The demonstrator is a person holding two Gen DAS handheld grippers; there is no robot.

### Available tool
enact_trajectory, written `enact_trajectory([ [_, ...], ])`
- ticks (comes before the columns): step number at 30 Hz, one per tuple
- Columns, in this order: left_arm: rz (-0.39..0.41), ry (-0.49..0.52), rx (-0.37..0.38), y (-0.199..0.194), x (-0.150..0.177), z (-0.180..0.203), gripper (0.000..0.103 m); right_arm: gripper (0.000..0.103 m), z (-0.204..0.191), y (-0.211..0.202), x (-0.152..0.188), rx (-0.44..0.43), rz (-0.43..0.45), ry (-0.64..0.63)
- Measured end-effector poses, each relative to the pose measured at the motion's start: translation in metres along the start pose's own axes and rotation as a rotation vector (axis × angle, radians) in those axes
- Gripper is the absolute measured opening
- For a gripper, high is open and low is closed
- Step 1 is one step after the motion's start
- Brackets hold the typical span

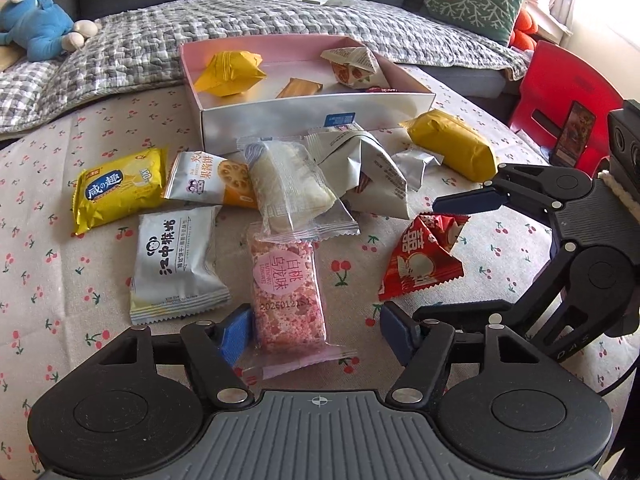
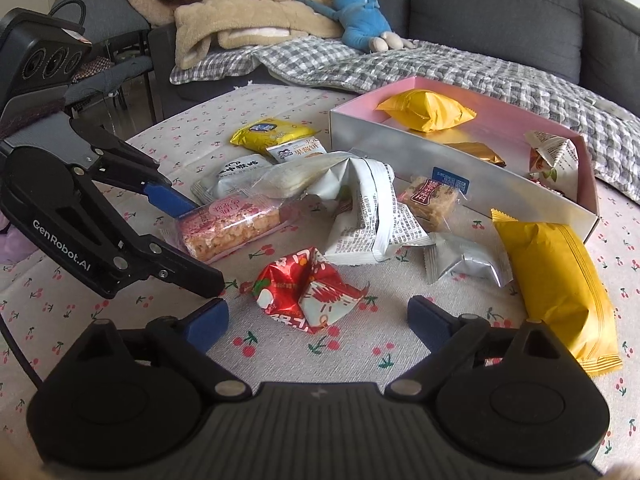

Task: Organize snacks
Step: 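Grasp the pink rice-cake bag with the left tool while the right tool grasps a red candy packet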

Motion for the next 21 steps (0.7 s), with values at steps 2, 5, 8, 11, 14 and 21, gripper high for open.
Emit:
enact_trajectory([
  [2, 0.013, -0.014, -0.013, 0.004, -0.003, 0.000, 0.067, 0.094, -0.001, 0.000, 0.000, 0.000, 0.004, 0.000],
  [5, 0.023, -0.030, -0.030, 0.008, -0.008, 0.000, 0.067, 0.090, -0.002, 0.002, -0.002, -0.002, 0.009, 0.006],
  [8, 0.026, -0.037, -0.050, 0.009, -0.011, 0.001, 0.061, 0.087, -0.002, 0.003, -0.004, -0.002, 0.016, 0.007],
  [11, 0.024, -0.052, -0.058, 0.009, -0.012, 0.001, 0.053, 0.080, -0.003, 0.003, -0.004, -0.007, 0.023, 0.002],
  [14, 0.020, -0.073, -0.060, 0.008, -0.013, -0.001, 0.043, 0.071, -0.002, 0.003, -0.006, -0.007, 0.029, 0.005],
  [21, -0.019, -0.134, -0.109, 0.002, -0.011, -0.007, 0.030, 0.053, -0.001, 0.002, -0.007, -0.004, 0.036, 0.003],
])
Point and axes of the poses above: each gripper's, at about its wrist camera, not at the fingertips, and y roughly the way its jaws point, z to its right, x to its underside, the point moved 2 cm from there along y, roughly the way its jaws point, and after that the axes turned 9 degrees about y, right-handed, at the moved point
